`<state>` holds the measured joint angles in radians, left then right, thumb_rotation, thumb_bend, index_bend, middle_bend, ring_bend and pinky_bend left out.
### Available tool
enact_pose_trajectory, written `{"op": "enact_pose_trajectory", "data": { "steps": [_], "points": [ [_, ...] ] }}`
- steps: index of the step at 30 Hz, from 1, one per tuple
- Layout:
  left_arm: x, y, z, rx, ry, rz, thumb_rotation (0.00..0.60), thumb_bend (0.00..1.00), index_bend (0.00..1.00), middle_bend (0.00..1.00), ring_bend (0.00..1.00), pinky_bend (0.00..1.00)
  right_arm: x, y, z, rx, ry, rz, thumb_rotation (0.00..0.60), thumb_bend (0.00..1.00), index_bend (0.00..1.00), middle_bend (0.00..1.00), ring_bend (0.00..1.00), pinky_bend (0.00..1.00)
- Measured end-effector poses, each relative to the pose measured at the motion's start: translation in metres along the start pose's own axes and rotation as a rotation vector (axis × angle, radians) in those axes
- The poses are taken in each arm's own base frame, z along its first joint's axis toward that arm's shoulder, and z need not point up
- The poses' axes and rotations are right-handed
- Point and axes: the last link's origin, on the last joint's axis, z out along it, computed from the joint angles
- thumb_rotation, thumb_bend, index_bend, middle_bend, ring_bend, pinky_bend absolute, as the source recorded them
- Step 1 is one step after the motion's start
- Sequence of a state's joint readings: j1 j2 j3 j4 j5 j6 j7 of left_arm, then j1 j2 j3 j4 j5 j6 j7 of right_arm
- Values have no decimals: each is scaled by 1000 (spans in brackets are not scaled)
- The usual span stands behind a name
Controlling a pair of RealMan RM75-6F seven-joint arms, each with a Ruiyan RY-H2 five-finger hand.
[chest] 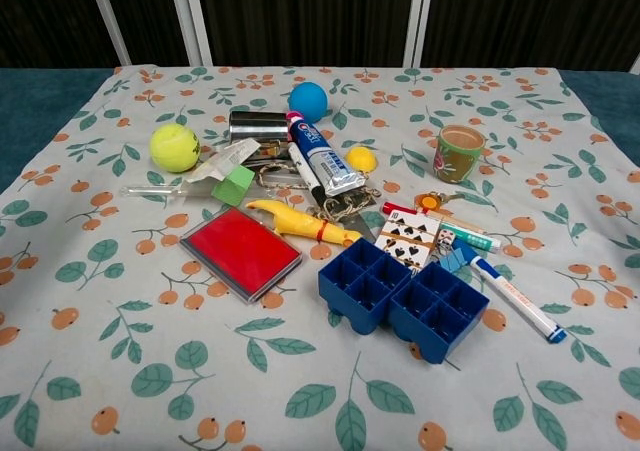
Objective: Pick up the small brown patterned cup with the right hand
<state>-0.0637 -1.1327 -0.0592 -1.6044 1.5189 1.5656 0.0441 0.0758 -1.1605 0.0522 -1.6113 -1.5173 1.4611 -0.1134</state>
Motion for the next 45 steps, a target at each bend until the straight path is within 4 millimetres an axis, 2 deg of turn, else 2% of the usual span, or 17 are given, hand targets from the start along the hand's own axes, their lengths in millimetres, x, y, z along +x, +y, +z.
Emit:
{"op": "enact_pose_trajectory", "data": {
  "steps": [4, 7, 13, 20, 26, 32, 38, 45],
  "points": [
    [-1, 0, 0, 2, -5, -4, 600, 489, 2, 0, 7, 60, 1, -1, 11, 11, -19, 12, 600, 74, 61, 0, 102, 258],
    [-1, 1, 0, 2, -7, -5, 600, 490, 2, 0, 7, 60, 3, -5, 27, 31, -52, 19, 600, 74, 61, 0, 101, 249],
    [-1, 0, 0, 19, -6, -16, 600, 491, 1, 0, 7, 61, 2, -23, 77, 72, -164, 36, 600, 74, 62, 0, 97, 244],
    [0, -2, 2, 32, -4, -31, 600, 493, 1, 0, 7, 61, -3, -70, 151, 109, -270, 104, 600, 74, 71, 0, 93, 244],
    [0, -3, 4, 40, 0, -31, 600, 494, 1, 0, 7, 61, -19, -108, 192, 118, -299, 135, 600, 74, 95, 22, 93, 244],
    [1, -5, 5, 51, 2, -36, 600, 496, 1, 0, 8, 61, -34, -135, 214, 97, -301, 181, 600, 74, 107, 77, 102, 244],
    [1, -4, 5, 55, 1, -41, 600, 497, 1, 0, 8, 61, -45, -159, 227, 81, -334, 243, 600, 74, 124, 92, 113, 244],
    [1, -5, 6, 62, 1, -49, 600, 497, 1, 0, 8, 61, -53, -174, 243, 65, -330, 232, 600, 93, 166, 128, 145, 244]
  ]
}}
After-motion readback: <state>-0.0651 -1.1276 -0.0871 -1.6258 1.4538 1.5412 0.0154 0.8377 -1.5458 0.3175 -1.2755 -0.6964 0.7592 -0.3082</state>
